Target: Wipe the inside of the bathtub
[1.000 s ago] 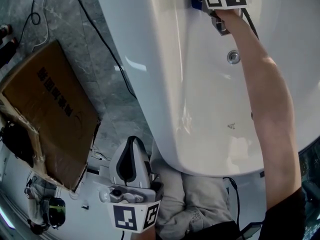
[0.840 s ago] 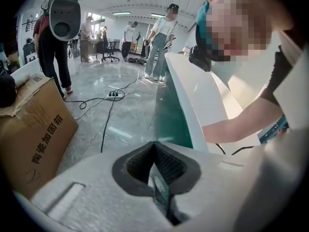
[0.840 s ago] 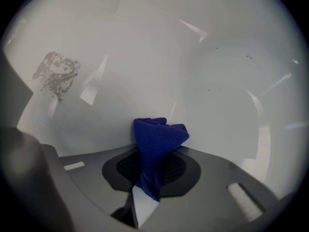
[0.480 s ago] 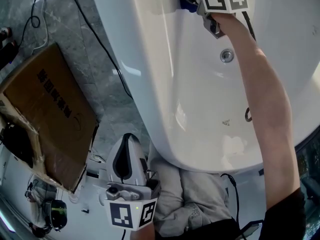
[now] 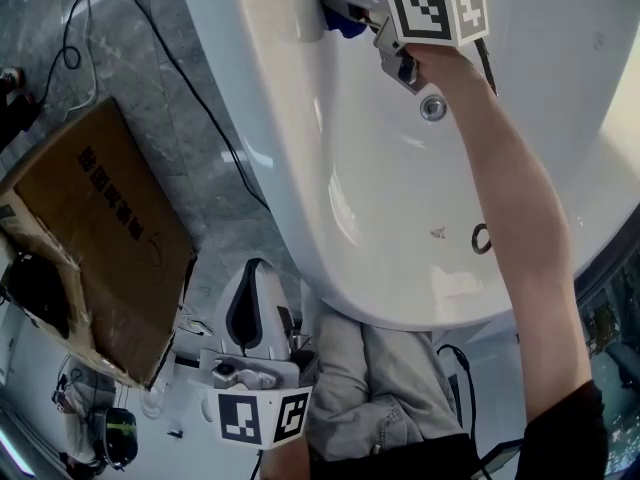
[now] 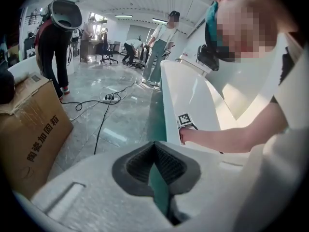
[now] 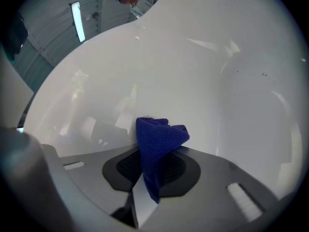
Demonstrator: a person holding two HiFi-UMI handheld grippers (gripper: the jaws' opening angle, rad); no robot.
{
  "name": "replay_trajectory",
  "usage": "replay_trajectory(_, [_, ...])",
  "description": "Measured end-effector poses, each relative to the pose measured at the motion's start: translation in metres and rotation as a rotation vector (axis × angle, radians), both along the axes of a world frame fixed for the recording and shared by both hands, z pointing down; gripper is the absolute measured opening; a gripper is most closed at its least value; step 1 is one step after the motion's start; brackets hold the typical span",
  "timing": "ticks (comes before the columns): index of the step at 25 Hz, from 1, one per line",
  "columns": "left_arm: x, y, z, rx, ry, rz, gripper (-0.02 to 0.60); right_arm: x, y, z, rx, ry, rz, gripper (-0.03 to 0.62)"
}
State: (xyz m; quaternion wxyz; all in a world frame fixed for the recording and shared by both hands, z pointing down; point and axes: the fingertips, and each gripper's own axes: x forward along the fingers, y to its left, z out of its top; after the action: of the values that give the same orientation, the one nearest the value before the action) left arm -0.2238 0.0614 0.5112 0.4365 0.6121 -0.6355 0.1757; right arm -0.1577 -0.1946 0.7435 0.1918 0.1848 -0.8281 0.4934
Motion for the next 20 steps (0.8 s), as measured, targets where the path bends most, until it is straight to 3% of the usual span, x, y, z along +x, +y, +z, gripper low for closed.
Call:
replay_trajectory(11, [0.001,-0.003,-0.014,-0.021,-0.02,-0.009,0.002,-0.022,0.01,-0.095,0.045,-0.212,-0.007,0.071])
replay_trajectory(20, [0.017,-0.015,-0.041,0.029,-0.036,-0.02,0.002,-0.024,0.038,-0.176,0.126,-0.326,-0.071,0.071])
